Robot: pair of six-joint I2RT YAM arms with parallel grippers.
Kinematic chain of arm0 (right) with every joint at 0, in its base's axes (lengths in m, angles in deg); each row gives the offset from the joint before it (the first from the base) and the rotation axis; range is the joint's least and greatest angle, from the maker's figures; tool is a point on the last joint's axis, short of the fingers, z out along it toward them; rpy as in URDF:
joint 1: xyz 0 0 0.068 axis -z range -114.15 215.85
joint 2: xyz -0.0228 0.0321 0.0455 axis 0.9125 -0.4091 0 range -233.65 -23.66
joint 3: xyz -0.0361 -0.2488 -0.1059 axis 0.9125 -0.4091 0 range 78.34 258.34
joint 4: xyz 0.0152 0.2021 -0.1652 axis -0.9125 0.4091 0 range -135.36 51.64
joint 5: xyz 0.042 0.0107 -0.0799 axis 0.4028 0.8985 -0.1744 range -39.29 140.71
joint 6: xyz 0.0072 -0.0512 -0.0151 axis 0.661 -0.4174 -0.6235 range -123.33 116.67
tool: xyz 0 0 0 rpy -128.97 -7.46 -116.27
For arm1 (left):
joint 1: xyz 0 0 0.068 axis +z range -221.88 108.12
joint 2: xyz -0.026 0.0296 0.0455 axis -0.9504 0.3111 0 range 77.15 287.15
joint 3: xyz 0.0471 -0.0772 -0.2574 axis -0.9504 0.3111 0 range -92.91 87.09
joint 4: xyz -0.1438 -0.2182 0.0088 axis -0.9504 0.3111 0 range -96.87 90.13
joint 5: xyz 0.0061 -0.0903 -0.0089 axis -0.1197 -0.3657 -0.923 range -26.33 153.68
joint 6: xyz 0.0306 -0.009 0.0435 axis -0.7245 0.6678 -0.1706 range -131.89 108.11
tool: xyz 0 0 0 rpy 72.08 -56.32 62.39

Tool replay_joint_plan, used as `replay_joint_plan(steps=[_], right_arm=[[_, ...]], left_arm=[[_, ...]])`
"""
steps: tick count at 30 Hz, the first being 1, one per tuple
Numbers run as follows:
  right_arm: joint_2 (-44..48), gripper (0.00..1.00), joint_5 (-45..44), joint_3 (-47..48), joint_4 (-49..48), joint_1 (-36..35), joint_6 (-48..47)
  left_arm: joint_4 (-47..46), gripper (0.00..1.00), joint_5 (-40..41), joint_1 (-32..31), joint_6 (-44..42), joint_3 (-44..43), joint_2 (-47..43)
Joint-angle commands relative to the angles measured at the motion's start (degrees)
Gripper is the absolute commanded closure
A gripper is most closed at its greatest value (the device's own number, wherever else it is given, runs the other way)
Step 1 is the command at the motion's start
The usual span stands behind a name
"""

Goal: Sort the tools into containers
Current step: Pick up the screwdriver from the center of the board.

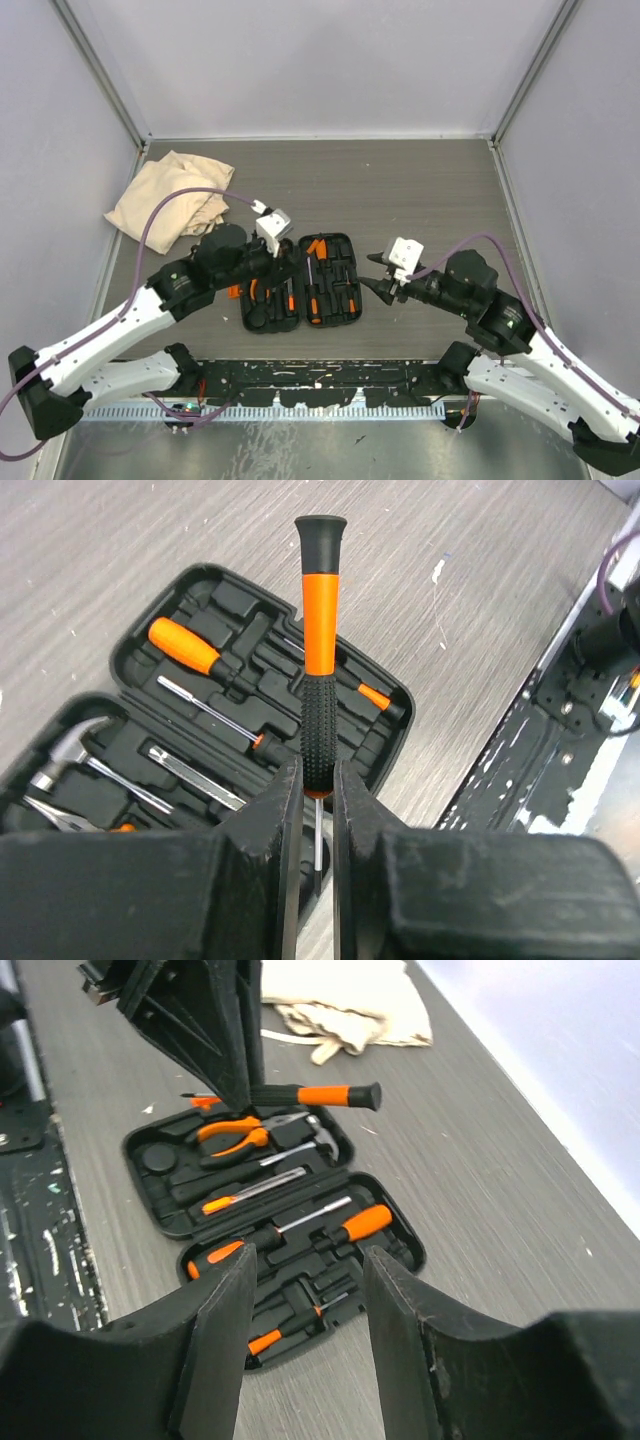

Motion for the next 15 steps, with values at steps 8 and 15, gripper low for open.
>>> replay_joint_plan(steps=[8,15], right_arm=[[-11.1,0.41,20.3,11.0,-2.1,-0.2,-5.6],[-16.0,0.33,21.9,13.7,-2.5,-0.2,-0.2]], left_arm=[[-0.2,1.0,-13.6,-0.5,-39.9,4.8,-11.8],[4.6,1.0,-14.8,-0.8,-52.9,2.4,-11.3]])
